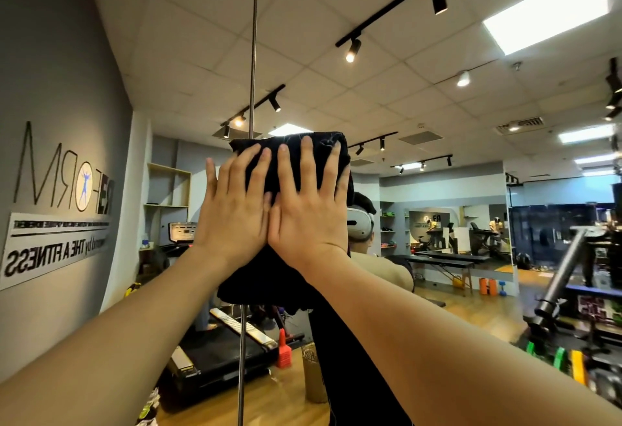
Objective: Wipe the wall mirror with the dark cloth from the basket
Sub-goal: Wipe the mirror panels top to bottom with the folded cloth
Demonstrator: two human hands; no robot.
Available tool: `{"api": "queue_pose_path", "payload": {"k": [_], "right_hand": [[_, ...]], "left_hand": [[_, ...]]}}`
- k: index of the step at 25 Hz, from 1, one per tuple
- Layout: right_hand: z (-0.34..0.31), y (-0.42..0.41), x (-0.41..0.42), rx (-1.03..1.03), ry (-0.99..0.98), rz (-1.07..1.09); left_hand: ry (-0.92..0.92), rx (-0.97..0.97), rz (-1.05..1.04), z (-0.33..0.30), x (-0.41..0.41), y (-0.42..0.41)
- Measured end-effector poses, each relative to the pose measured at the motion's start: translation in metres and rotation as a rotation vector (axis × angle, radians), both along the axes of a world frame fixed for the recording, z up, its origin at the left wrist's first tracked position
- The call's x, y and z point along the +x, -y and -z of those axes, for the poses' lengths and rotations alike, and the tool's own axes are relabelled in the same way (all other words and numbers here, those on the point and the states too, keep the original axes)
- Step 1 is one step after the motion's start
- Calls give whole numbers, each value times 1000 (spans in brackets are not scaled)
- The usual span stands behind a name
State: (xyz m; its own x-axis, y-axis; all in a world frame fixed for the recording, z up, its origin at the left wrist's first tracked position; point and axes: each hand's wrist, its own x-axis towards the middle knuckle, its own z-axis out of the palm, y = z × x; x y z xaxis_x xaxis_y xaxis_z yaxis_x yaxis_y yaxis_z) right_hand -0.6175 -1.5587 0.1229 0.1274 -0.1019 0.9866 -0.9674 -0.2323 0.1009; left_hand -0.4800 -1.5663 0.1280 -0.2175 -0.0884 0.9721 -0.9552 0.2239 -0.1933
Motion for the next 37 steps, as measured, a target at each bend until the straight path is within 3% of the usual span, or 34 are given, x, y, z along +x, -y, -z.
{"api": "queue_pose_path", "payload": {"k": [9, 17, 21, 28, 37], "right_hand": [[47, 2, 12, 9, -24, -61], [85, 3, 10, -12, -109, -10], [89, 2, -8, -9, -184, -2], [98, 0, -85, -39, -219, -6], [96, -16, -218, -18, -195, 25]], "left_hand": [[-51, 14, 51, 49, 13, 0], [-99, 92, -44, 89, 6, -11], [-201, 127, -16, 97, -15, -17], [-273, 131, 56, 114, -94, -20], [-217, 98, 126, 108, -225, -30]]}}
